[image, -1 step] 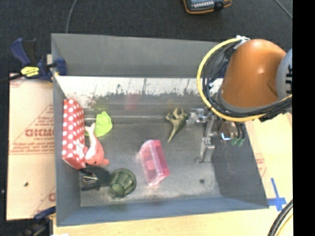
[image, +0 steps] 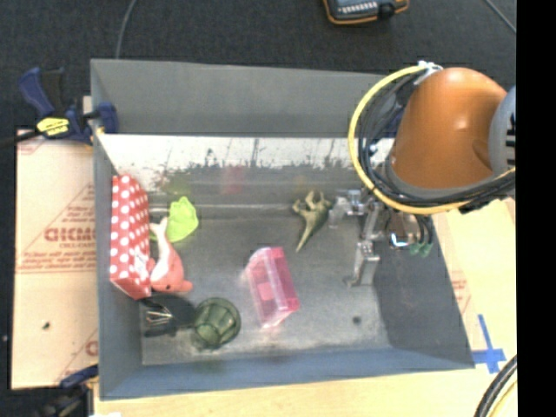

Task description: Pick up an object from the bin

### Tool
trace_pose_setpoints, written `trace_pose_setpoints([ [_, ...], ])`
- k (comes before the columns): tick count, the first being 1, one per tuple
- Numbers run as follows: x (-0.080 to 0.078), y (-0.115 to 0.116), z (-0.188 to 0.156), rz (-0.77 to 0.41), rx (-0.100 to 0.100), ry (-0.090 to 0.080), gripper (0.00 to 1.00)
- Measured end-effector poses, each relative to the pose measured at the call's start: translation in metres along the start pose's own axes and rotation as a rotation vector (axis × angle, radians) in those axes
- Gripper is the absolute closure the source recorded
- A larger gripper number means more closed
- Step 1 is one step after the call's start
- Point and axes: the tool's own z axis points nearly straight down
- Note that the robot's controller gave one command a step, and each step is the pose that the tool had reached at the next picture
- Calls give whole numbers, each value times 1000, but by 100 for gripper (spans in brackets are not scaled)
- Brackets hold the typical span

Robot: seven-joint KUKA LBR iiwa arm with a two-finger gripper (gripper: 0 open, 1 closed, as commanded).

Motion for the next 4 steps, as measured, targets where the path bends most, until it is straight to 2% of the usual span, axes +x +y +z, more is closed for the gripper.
trace_pose_setpoints([
  [1,-85,-48,129,-111,2,-11,0],
  [2,-87,-38,79,-163,3,-15,0],
  [3,-120,-54,142,-311,4,-12,0],
  [4,-126,-61,165,-510,16,-46,0],
])
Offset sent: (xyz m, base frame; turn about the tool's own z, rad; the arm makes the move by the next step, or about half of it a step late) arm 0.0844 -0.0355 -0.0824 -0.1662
